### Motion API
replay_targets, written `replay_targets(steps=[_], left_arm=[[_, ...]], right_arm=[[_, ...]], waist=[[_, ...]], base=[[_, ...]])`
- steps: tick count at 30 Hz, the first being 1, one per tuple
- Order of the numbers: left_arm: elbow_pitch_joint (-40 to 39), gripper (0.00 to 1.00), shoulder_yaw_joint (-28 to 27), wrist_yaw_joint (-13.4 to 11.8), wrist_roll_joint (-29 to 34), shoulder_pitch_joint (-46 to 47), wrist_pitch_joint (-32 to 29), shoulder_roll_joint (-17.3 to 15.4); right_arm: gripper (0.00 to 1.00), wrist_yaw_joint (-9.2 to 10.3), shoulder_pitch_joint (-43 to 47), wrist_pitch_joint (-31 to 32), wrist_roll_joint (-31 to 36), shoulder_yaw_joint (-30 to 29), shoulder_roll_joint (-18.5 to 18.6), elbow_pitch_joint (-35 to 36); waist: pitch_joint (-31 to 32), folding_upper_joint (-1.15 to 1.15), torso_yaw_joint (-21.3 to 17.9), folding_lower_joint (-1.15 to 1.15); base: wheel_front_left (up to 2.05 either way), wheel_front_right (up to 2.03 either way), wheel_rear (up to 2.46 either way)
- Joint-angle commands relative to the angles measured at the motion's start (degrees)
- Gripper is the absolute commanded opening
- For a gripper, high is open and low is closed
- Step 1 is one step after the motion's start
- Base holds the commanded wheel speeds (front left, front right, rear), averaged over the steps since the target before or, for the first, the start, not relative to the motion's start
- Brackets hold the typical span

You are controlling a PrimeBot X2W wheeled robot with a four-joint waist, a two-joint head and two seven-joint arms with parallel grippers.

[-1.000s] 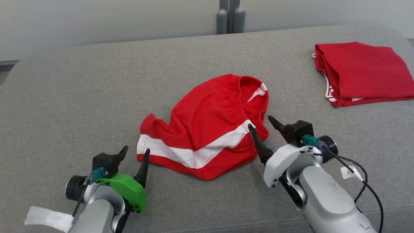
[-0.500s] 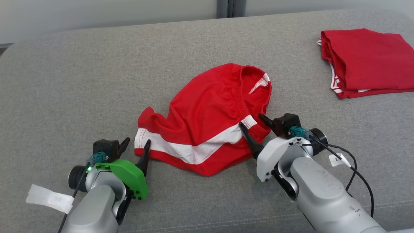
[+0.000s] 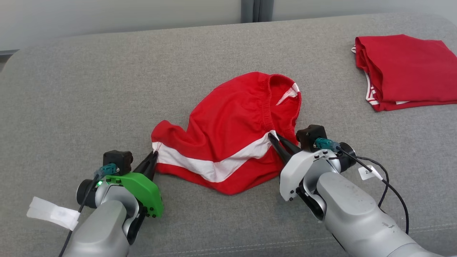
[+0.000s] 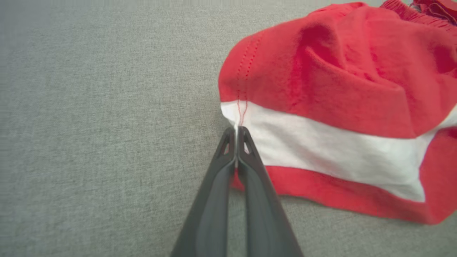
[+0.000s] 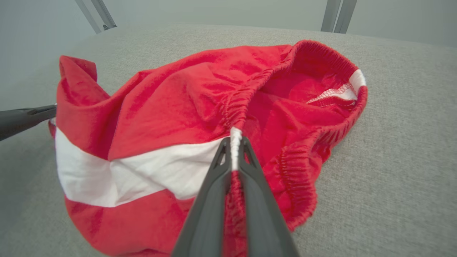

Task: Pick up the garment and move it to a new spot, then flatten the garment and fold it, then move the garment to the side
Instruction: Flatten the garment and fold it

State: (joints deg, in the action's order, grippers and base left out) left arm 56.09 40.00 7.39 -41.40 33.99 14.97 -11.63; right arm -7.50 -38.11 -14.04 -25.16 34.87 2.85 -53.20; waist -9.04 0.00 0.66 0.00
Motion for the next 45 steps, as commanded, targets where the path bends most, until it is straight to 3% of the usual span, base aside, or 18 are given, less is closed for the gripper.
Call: replay_targets(steps=[1, 8, 14, 19, 26, 36, 45], left_arm=[[-0.7, 0.00, -0.3, 0.1, -0.3, 1.0, 0.3, -0.5], [-4.0, 0.00, -2.5, 0.1, 2.3, -0.6, 0.2, -1.6], [-9.1, 0.00, -4.2, 0.1, 5.9, 1.6, 0.2, -3.7], [-13.7, 0.00, -3.5, 0.1, 7.2, 7.7, 0.2, -6.8], [-18.6, 0.00, -3.3, 0.1, 1.0, 22.7, -3.7, -11.9], [-16.4, 0.00, -3.3, 0.1, -4.3, 48.2, -8.9, -16.7], [-8.9, 0.00, -1.9, 0.0, -3.5, 62.4, -7.8, -15.8]], right_arm=[[0.00, 0.01, -0.7, -0.4, -0.7, 0.1, 0.1, -0.3], [0.00, 0.02, -0.4, -1.0, -2.9, -0.2, 0.8, 0.4], [0.00, 0.01, -1.8, -1.2, -8.6, -1.0, 1.5, 4.3], [0.00, 0.01, -7.1, 2.2, -14.9, -0.2, 3.4, 8.4], [0.00, 0.01, -21.4, 7.0, -23.6, -2.3, 4.9, 10.6], [0.00, 0.01, -48.1, 10.0, -29.1, -7.7, 3.5, -0.1], [0.00, 0.01, -61.4, 6.4, -27.5, -8.7, 2.7, -11.0]], waist=[[0.4, 0.00, 0.2, 0.00], [1.9, 0.00, 0.7, 0.00], [3.0, 0.00, 0.4, 0.00], [1.9, 0.00, -0.1, 0.00], [-4.1, 0.00, -1.4, 0.00], [-15.2, 0.00, -1.8, 0.00], [-17.3, 0.00, -0.6, 0.00]], base=[[0.00, 0.00, 0.00], [0.00, 0.00, 0.00], [0.00, 0.00, 0.00], [0.00, 0.00, 0.00], [0.00, 0.00, 0.00], [0.00, 0.00, 0.00], [0.00, 0.00, 0.00]])
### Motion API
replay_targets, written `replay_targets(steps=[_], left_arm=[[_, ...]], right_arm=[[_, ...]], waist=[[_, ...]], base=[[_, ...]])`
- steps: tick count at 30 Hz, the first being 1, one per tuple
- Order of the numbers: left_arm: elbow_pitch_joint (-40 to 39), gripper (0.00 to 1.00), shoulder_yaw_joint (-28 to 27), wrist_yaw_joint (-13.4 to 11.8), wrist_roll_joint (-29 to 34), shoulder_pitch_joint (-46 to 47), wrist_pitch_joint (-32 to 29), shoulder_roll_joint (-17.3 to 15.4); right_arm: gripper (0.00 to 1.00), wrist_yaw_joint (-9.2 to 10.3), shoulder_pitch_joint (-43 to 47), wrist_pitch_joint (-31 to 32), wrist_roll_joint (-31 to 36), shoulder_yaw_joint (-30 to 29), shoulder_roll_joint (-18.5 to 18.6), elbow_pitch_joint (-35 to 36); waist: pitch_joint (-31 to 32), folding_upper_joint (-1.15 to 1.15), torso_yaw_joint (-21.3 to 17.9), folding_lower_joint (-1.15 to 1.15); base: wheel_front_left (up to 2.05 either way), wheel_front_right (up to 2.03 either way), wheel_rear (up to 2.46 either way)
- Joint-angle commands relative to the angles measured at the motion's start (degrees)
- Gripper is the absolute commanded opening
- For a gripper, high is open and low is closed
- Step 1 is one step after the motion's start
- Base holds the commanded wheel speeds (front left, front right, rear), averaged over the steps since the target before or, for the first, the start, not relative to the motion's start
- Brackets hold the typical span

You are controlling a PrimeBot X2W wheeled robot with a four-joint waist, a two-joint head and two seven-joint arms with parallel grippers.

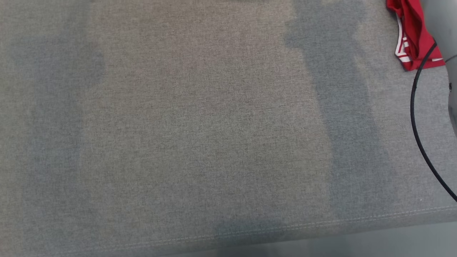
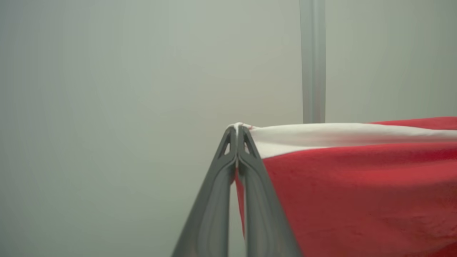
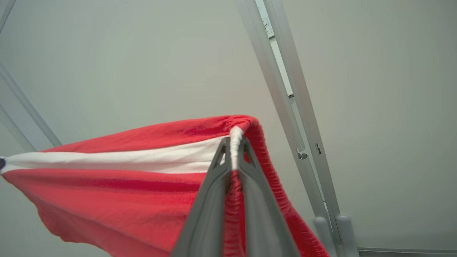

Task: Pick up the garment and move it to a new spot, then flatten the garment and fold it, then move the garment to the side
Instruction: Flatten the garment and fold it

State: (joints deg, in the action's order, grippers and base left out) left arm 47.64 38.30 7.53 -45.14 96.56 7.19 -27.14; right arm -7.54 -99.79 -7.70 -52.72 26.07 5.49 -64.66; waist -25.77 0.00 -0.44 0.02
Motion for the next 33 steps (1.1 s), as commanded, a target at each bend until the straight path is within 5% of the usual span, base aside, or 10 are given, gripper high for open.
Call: replay_targets(steps=[1, 9, 19, 26, 33], left_arm=[[0.6, 0.00, -0.1, -0.2, 0.4, 1.1, 0.3, -0.1], [6.0, 0.00, -0.2, -0.2, 0.2, 5.8, 4.6, 3.5], [2.9, 0.00, 2.7, -0.2, -3.0, 0.1, 7.5, 4.2], [-3.7, 0.00, -0.2, -0.2, -4.0, -10.4, 8.0, 2.4], [-15.1, 0.00, -10.0, -2.0, 0.9, -32.6, 7.9, 2.9]], right_arm=[[0.00, 0.10, -0.8, -0.5, 0.0, -0.2, 0.1, -0.8], [0.00, 0.10, -7.5, -4.5, 2.0, 0.8, -1.0, -4.9], [0.00, 0.06, -2.0, -4.0, 0.7, 6.5, -0.2, 0.4], [0.00, 0.06, 8.5, -4.6, -3.3, 12.0, 1.9, 8.6], [0.00, 0.06, 25.3, -7.0, -9.5, 16.8, 5.9, 17.8]], waist=[[-0.6, 0.00, 0.7, -0.02], [-3.7, 0.00, 2.6, -0.02], [-7.4, 0.00, 2.8, -0.02], [-5.1, 0.00, 1.5, -0.02], [3.0, 0.00, 0.3, -0.02]], base=[[0.00, 0.00, 0.00], [0.00, 0.00, 0.00], [0.00, 0.00, 0.00], [0.00, 0.00, 0.00], [0.00, 0.00, 0.00]])
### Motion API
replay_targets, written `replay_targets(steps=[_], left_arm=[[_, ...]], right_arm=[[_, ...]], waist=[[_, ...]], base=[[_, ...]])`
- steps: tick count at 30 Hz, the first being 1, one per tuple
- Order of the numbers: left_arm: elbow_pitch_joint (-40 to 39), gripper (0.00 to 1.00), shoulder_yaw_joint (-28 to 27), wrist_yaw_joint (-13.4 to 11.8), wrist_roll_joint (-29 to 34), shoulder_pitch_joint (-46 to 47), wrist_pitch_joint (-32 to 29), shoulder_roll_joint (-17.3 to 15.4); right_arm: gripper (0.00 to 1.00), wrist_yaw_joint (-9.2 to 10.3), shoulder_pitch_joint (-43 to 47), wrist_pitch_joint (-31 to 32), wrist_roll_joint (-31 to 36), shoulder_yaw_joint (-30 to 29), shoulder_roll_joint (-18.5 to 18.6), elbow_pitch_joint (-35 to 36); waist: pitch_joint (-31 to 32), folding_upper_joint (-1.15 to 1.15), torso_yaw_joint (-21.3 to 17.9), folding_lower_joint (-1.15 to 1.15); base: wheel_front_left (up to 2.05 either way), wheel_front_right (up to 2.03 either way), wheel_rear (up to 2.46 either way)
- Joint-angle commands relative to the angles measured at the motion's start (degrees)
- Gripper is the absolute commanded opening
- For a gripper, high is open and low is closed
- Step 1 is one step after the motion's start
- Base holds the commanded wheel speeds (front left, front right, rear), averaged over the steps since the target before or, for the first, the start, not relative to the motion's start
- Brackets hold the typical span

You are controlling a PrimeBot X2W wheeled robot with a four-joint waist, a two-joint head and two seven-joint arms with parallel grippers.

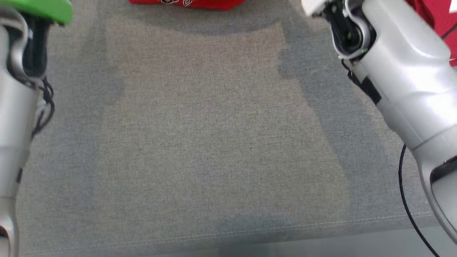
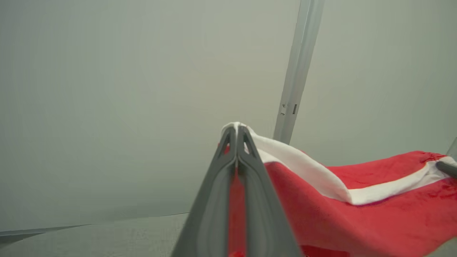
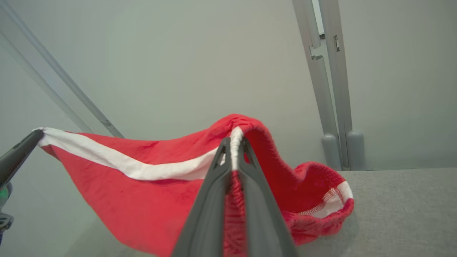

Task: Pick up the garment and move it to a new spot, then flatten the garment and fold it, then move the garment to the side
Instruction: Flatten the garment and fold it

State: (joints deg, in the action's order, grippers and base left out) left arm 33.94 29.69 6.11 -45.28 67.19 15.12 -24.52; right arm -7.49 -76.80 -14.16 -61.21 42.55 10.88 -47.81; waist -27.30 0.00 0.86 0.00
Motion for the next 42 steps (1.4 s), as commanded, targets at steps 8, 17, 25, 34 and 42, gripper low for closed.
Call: replay_targets(steps=[8, 17, 25, 34, 42], left_arm=[[-11.0, 0.00, -8.3, -1.9, 5.5, -22.2, 0.0, 3.1], [-19.5, 0.00, -15.1, -1.6, 8.8, -41.3, 0.0, 9.2], [-21.8, 0.00, -18.2, -0.7, 11.5, -53.4, 0.0, 14.4], [-22.9, 0.00, -22.6, -0.2, 15.2, -64.0, 0.0, 17.5], [-21.5, 0.00, -25.2, 0.5, 16.9, -68.3, 0.0, 18.9]], right_arm=[[0.00, 0.00, 16.0, -1.1, -1.9, 0.7, 2.2, 7.7], [0.00, 0.00, 33.0, -1.0, 3.7, -4.9, 3.2, 16.8], [0.00, 0.00, 46.3, -1.0, 6.6, -10.2, 4.3, 22.7], [0.00, 0.00, 57.5, -1.0, 6.1, -9.4, 5.2, 27.0], [0.00, 0.00, 63.5, 0.1, 6.1, -6.7, 6.5, 29.0]], waist=[[9.9, 0.00, -2.3, 0.00], [14.9, 0.00, -2.5, 0.00], [18.7, 0.00, -1.9, 0.00], [21.7, 0.00, -1.6, 0.00], [22.1, 0.00, -1.0, 0.00]], base=[[0.00, 0.00, 0.00], [0.00, 0.00, 0.00], [0.00, 0.00, 0.00], [0.00, 0.00, 0.00], [0.00, 0.00, 0.00]])
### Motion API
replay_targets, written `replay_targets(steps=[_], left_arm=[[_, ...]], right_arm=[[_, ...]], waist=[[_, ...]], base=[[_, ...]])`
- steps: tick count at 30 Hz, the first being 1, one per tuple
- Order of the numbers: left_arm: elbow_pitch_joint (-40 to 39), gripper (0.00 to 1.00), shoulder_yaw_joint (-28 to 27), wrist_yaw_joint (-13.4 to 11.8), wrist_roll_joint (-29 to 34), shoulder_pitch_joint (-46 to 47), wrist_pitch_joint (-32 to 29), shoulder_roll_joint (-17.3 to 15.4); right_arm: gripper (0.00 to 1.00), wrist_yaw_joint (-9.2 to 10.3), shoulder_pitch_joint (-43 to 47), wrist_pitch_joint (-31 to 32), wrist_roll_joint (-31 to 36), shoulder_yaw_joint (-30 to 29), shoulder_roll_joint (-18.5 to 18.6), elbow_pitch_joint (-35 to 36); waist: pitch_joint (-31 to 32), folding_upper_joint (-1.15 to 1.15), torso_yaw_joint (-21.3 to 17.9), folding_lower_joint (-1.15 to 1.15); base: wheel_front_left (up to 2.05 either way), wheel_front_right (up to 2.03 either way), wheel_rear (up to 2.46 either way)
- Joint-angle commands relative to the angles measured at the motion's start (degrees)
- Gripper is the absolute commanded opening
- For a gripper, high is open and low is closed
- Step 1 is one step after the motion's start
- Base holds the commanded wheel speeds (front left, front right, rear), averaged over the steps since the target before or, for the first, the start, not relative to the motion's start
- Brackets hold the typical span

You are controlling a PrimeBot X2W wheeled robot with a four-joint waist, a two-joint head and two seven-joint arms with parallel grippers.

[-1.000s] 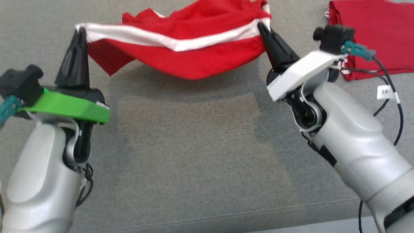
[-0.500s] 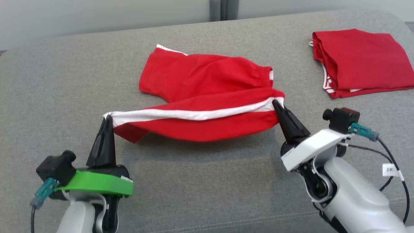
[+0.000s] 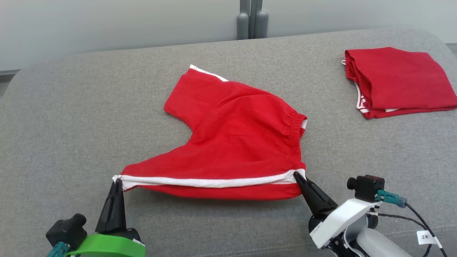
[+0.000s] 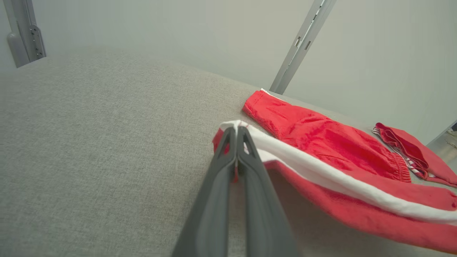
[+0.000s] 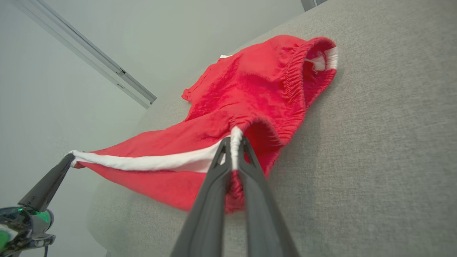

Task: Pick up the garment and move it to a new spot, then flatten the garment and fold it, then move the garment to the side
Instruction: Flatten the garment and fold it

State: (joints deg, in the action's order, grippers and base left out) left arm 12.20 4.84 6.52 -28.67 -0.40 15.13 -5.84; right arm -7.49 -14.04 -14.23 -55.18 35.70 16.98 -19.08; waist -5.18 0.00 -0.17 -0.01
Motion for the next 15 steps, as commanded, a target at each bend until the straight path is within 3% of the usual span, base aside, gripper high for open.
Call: replay_targets(steps=[1, 8, 15], left_arm=[[0.5, 0.00, -0.7, 0.2, 0.2, -0.9, 0.0, 0.4], [2.1, 0.00, -1.4, 0.6, 2.6, -0.9, 0.0, 0.8], [1.0, 0.00, -0.1, 1.0, 6.1, 5.9, 0.0, -2.7]], right_arm=[[0.00, 0.00, 1.1, 0.1, 0.3, 0.4, 0.6, 0.5], [0.00, 0.00, 1.7, 0.5, 1.3, 1.5, 0.7, 1.4], [0.00, 0.00, -1.1, 0.1, 0.4, 0.4, 0.3, 3.6]], waist=[[0.1, 0.00, 0.1, 0.01], [0.4, 0.00, 0.0, 0.01], [-0.3, 0.00, -1.6, 0.01]], base=[[0.00, 0.00, 0.00], [0.00, 0.00, 0.00], [0.00, 0.00, 0.00]])
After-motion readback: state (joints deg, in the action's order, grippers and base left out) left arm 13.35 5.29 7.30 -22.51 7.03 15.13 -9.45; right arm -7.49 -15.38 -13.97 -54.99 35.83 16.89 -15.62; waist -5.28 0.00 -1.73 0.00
